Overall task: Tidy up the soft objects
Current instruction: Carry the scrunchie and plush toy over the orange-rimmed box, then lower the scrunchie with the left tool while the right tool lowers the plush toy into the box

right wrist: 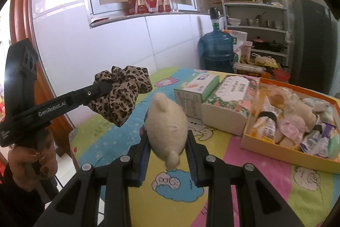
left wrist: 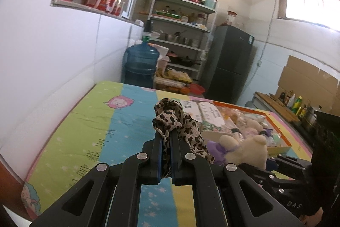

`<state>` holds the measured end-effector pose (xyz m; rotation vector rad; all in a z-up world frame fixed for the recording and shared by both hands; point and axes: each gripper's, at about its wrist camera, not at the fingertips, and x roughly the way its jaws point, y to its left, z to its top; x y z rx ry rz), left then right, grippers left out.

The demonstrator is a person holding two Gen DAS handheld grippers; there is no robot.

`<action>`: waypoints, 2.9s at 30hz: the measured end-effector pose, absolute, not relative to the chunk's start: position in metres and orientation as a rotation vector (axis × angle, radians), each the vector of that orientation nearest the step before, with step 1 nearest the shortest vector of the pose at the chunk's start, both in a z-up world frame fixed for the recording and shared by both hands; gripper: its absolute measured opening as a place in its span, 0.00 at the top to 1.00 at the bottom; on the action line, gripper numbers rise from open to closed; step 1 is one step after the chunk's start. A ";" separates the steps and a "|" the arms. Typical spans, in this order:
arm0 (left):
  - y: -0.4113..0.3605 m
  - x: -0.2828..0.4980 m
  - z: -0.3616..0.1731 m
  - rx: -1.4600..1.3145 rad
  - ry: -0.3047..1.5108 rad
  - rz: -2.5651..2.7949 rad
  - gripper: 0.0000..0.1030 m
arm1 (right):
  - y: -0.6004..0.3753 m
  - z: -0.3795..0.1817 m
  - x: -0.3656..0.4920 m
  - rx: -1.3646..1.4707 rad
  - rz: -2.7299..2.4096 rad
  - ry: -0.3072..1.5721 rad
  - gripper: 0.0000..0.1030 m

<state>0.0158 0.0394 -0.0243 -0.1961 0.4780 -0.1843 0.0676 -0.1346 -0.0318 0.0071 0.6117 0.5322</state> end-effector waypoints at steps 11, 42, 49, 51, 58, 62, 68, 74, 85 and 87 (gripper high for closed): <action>0.014 0.002 -0.023 -0.170 0.481 -0.255 0.95 | -0.169 -0.028 0.050 0.041 0.440 0.601 0.69; -0.101 0.046 -0.024 -0.061 0.544 -0.481 0.95 | -0.280 -0.026 0.049 0.155 0.224 0.553 0.69; -0.130 0.068 -0.019 -0.050 0.543 -0.515 0.95 | -0.309 -0.027 0.058 0.177 0.175 0.540 0.69; -0.140 0.076 -0.019 -0.048 0.540 -0.524 0.95 | -0.318 -0.027 0.061 0.182 0.164 0.537 0.69; -0.169 0.098 -0.021 -0.058 0.546 -0.546 0.95 | -0.349 -0.024 0.074 0.188 0.127 0.517 0.69; -0.183 0.111 -0.022 -0.059 0.551 -0.550 0.95 | -0.369 -0.021 0.084 0.183 0.102 0.505 0.69; -0.205 0.132 -0.023 -0.057 0.560 -0.554 0.95 | -0.394 -0.020 0.099 0.191 0.079 0.497 0.69; -0.225 0.151 -0.022 -0.040 0.559 -0.550 0.95 | -0.416 -0.021 0.113 0.198 0.061 0.493 0.69; -0.255 0.188 -0.023 -0.026 0.578 -0.543 0.95 | -0.440 -0.030 0.137 0.241 0.058 0.496 0.69; -0.258 0.195 -0.027 -0.030 0.595 -0.544 0.95 | -0.441 -0.033 0.143 0.249 0.069 0.508 0.69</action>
